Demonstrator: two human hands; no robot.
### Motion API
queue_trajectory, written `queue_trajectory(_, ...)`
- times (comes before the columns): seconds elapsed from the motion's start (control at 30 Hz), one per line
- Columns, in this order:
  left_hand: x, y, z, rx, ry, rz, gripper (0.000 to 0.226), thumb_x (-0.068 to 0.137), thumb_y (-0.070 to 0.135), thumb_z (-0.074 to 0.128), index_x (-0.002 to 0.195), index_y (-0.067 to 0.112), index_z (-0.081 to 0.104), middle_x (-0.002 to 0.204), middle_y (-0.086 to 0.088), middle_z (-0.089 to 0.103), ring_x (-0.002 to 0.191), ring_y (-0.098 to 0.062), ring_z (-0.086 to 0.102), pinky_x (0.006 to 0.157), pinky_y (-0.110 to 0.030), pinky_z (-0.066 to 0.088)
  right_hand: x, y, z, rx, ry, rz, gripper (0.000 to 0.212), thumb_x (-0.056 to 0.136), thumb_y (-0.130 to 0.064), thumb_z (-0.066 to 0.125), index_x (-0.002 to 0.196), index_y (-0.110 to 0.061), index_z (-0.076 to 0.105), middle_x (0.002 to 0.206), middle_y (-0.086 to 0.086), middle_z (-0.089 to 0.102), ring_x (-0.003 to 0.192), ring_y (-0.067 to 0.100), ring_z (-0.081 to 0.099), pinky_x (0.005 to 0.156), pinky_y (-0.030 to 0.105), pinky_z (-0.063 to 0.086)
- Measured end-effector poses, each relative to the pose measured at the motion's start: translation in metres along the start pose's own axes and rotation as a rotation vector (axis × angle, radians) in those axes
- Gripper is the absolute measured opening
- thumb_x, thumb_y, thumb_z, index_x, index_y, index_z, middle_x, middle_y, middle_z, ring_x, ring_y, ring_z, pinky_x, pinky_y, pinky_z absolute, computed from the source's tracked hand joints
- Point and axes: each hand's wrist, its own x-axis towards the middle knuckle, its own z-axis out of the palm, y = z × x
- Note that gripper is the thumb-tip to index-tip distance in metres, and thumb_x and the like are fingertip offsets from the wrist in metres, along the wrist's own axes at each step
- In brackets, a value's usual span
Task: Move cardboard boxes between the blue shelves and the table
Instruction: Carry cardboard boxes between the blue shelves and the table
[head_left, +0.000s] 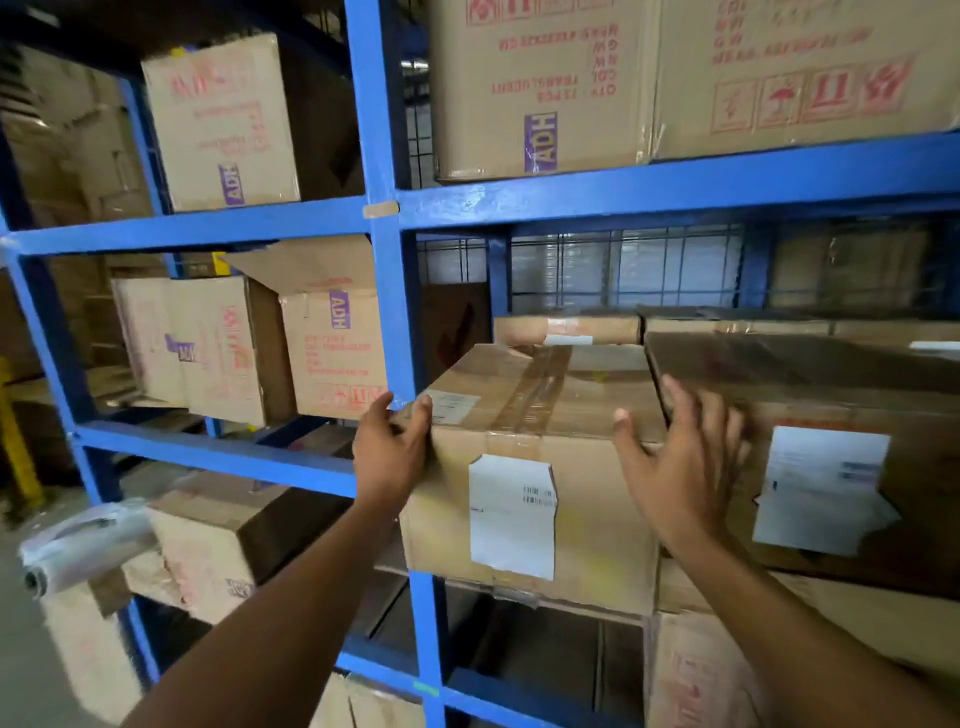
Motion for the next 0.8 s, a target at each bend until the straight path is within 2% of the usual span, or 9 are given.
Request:
queue_trajectory(0.03,-0.003,-0.002,0.01,0.09,0.096,0.086,0.069,0.098,0.06,0.046,0.152,0.019,0.04,0.154,-0.008,0.042,0.138,-0.03,0.044,0.108,-0.048,0.041,-0.002,0.001,0.003,-0.095,0.052,-0.214,0.062,0.09,-0.054,0.048,0.141,-0.02,0.049,0.142,0.007,0.046,0.135,0.03,0.038,0.104,0.049,0.03)
queue_trajectory(0.1,-0.009,-0.011,0.031,0.214,0.165,0.322,0.067,0.103,0.056,0.03,0.159,0.019,0.025,0.164,-0.011,0.023,0.149,-0.033,0.027,0.115,-0.049,0.032,-0.012,0.004,0.017,-0.215,0.023,-0.596,0.059,0.098,-0.045,0.043,0.149,-0.015,0.042,0.156,0.007,0.039,0.147,0.027,0.03,0.112,0.052,0.024)
queue_trajectory(0.17,-0.009,-0.028,0.046,0.363,0.106,0.523,0.075,0.1,0.057,0.029,0.162,0.017,0.013,0.169,-0.015,0.007,0.155,-0.037,0.006,0.125,-0.049,0.01,-0.022,0.01,0.032,-0.353,-0.078,-0.74,0.061,0.102,-0.042,0.036,0.155,-0.011,0.032,0.164,0.008,0.025,0.153,0.027,0.018,0.119,0.057,0.015)
queue_trajectory(0.23,0.003,-0.047,0.051,0.506,0.032,0.607,0.089,0.095,0.068,0.031,0.162,0.02,-0.002,0.169,-0.014,-0.008,0.155,-0.038,-0.01,0.124,-0.048,-0.003,-0.022,0.017,0.044,-0.468,-0.15,-0.715,0.067,0.101,-0.042,0.035,0.158,-0.009,0.02,0.166,0.01,0.015,0.154,0.028,0.013,0.12,0.06,0.009)
queue_trajectory(0.33,0.031,-0.058,0.06,0.691,-0.091,0.659,0.099,0.09,0.081,0.027,0.159,0.026,-0.018,0.167,-0.01,-0.022,0.153,-0.035,-0.02,0.124,-0.053,-0.001,-0.003,0.02,0.058,-0.587,-0.255,-0.65,0.074,0.098,-0.043,0.04,0.158,-0.008,0.014,0.167,0.012,0.01,0.154,0.03,0.01,0.121,0.059,0.008)
queue_trajectory(0.43,0.052,-0.056,0.073,0.755,-0.176,0.636,0.101,0.087,0.086,0.022,0.158,0.028,-0.02,0.166,-0.009,-0.026,0.152,-0.034,-0.024,0.125,-0.056,0.004,0.015,0.024,0.071,-0.629,-0.338,-0.609,0.082,0.097,-0.047,0.05,0.158,-0.01,0.01,0.167,0.011,0.005,0.154,0.028,0.006,0.122,0.056,0.008)
queue_trajectory(0.53,0.065,-0.058,0.081,0.818,-0.197,0.599,0.101,0.085,0.087,0.019,0.154,0.029,-0.026,0.164,-0.009,-0.032,0.151,-0.034,-0.027,0.125,-0.055,0.003,0.023,0.029,0.082,-0.634,-0.348,-0.619,0.083,0.097,-0.049,0.049,0.158,-0.011,0.008,0.167,0.009,0.006,0.154,0.027,0.006,0.122,0.055,0.009)
queue_trajectory(0.67,0.067,-0.051,0.078,0.839,-0.247,0.524,0.102,0.085,0.085,0.028,0.15,0.032,-0.032,0.161,-0.007,-0.038,0.15,-0.034,-0.028,0.123,-0.052,-0.001,0.025,0.024,0.087,-0.625,-0.378,-0.591,0.088,0.093,-0.047,0.057,0.158,-0.011,0.011,0.167,0.01,0.01,0.154,0.027,0.008,0.122,0.055,0.01)
queue_trajectory(0.8,0.059,-0.035,0.069,0.87,-0.278,0.495,0.103,0.088,0.079,0.037,0.155,0.033,-0.025,0.164,-0.007,-0.033,0.15,-0.034,-0.028,0.123,-0.054,-0.006,0.024,0.015,0.076,-0.633,-0.431,-0.57,0.091,0.092,-0.046,0.059,0.159,-0.013,0.008,0.168,0.007,0.009,0.154,0.026,0.006,0.123,0.054,0.006)
